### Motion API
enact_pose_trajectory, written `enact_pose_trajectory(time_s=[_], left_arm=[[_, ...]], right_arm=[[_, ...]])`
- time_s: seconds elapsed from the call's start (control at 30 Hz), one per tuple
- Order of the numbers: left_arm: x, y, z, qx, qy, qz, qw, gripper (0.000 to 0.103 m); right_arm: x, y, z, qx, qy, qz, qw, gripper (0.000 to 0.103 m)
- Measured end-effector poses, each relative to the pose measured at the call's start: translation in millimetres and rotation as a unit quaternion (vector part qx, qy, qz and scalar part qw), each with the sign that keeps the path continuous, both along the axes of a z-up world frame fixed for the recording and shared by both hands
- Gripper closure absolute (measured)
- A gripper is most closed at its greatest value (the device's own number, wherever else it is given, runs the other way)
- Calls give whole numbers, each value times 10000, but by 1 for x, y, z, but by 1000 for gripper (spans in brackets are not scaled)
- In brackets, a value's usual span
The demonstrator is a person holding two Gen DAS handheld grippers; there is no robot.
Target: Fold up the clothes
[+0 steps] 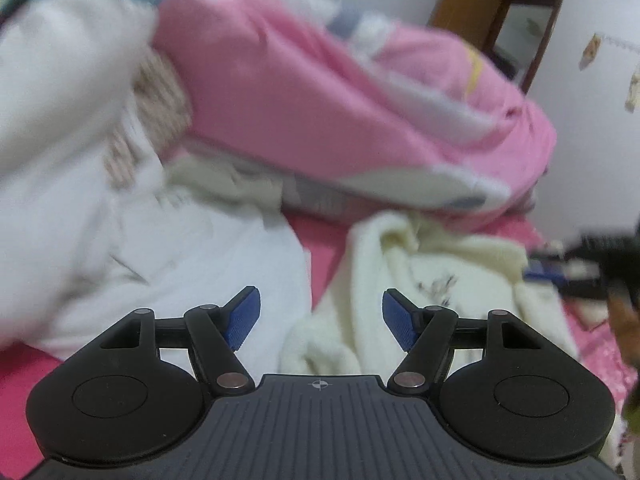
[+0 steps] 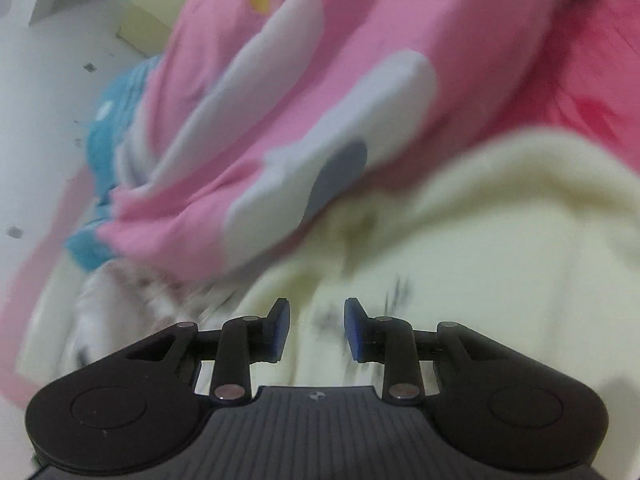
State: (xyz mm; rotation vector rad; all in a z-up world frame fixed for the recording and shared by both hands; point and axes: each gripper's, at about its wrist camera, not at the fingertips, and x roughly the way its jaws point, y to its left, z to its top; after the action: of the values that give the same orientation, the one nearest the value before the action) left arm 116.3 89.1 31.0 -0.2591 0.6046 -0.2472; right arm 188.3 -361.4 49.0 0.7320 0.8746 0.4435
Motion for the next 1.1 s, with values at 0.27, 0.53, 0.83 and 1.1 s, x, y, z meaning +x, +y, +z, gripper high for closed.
enact_pose_trajectory(time_s=[0.27,0.53,0.83,1.1], left_arm=[[-90,26,107,1427,-808,113,9864,0],[-135,-27,27,1491,302,-888,9844,0],[-156,-69,-59,1966,668,-1182,9710,10],[-158,-54,-60,1725,704,-651,9803,76]], right_arm=[[-58,58,-27,603,42,957,9936,67],[-98,122,-78,-1219,-659,1004,9852,68],[-108,130,-97,-1432,-1346,885,9765,68],[-108,125,-102,-1277,-1417,775,9786,68]])
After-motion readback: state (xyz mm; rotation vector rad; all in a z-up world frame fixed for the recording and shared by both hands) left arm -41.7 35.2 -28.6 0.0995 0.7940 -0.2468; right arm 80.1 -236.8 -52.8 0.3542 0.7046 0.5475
